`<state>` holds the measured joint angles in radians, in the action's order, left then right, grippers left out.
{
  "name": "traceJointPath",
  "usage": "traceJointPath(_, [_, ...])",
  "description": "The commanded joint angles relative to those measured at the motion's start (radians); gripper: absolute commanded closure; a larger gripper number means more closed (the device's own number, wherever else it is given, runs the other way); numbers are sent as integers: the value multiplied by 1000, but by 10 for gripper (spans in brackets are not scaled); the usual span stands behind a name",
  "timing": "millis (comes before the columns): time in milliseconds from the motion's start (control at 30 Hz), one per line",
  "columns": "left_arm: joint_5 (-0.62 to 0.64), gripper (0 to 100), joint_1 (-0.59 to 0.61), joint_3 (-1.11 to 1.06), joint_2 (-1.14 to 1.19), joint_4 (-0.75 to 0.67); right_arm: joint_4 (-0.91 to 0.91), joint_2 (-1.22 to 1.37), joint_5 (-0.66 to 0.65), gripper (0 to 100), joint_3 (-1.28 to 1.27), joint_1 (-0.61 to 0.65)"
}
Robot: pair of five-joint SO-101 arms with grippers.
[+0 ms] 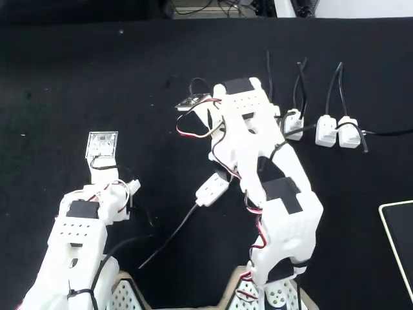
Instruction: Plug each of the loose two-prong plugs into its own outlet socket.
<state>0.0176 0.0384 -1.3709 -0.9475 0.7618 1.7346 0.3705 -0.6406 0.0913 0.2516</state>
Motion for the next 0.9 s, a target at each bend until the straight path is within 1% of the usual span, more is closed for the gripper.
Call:
traceJointPath(0, [-3, 916, -4, 5, -23, -9, 32, -35, -8, 988, 27, 32])
traceJointPath(333, [-3, 916, -2, 5, -25, -6, 32, 28, -11, 988, 30, 29])
traceJointPath(433, [-3, 916, -2, 5, -25, -6, 32, 28, -49, 988, 30, 9])
traceJointPath(533, [-3, 916, -2, 5, -25, -6, 32, 28, -52, 988, 30, -15])
traceJointPath(633, [-3, 916, -2, 7, -25, -6, 32, 30, -37, 988, 28, -20])
traceJointPath(767, [-3, 916, -2, 7, -25, -6, 34, 28, 25, 988, 28, -14])
traceJointPath(867, [-3, 916, -2, 8, -25, -6, 34, 35, 29, 988, 28, -14])
